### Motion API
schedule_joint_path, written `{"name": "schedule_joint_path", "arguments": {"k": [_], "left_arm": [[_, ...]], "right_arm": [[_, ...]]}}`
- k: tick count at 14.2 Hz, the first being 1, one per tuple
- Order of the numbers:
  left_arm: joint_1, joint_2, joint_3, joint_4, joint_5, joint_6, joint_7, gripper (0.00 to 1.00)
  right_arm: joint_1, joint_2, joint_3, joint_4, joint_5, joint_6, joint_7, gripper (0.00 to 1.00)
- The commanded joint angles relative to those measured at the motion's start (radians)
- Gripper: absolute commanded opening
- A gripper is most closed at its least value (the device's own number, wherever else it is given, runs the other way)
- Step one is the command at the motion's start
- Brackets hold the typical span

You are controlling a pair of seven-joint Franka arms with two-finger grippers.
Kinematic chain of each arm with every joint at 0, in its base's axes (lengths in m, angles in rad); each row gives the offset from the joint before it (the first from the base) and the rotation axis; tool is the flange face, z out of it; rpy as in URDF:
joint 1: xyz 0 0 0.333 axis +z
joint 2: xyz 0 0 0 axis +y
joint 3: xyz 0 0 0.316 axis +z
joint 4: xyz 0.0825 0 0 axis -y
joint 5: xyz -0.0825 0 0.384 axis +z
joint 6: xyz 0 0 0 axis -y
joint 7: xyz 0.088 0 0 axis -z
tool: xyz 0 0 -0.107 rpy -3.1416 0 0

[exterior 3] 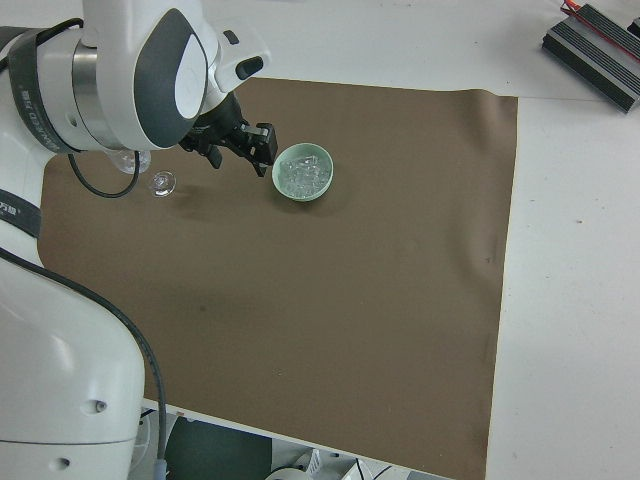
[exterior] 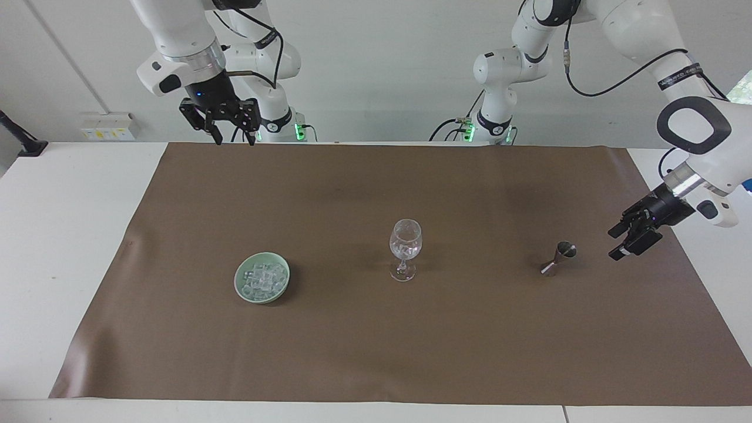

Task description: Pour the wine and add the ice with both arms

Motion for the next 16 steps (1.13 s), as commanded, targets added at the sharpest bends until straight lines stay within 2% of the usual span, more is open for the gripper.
{"name": "schedule_joint_path", "arguments": {"k": [1, 3, 7, 8, 9, 13, 16], "left_arm": [[-0.009, -0.064, 0.008, -0.001, 0.064, -0.057, 0.148, 1.0], [-0.009, -0.1, -0.021, 0.001, 0.12, -0.074, 0.234, 1.0], [-0.008, -0.155, -0.061, 0.005, 0.208, -0.094, 0.331, 1.0], [-0.008, -0.163, -0.06, 0.005, 0.216, -0.107, 0.403, 1.0], [-0.008, -0.164, -0.06, 0.009, 0.226, -0.124, 0.461, 1.0], [-0.009, -0.19, -0.128, 0.047, 0.358, -0.189, 0.48, 1.0], [-0.023, -0.216, -0.152, 0.047, 0.396, -0.233, 0.482, 1.0]], "right_arm": [[-0.111, -0.062, 0.013, -0.099, 0.009, 0.029, -0.192, 0.77], [-0.165, -0.054, 0.011, -0.09, 0.008, 0.038, -0.295, 0.81], [-0.17, -0.053, 0.013, -0.086, 0.005, 0.044, -0.288, 0.83], [-0.17, -0.048, 0.011, -0.085, 0.002, 0.057, -0.289, 0.87], [-0.17, -0.047, 0.011, -0.085, 0.0, 0.058, -0.289, 1.0], [-0.177, -0.036, 0.011, -0.07, -0.008, 0.054, -0.294, 1.0], [-0.185, -0.036, 0.011, -0.068, -0.008, 0.052, -0.294, 1.0]]}}
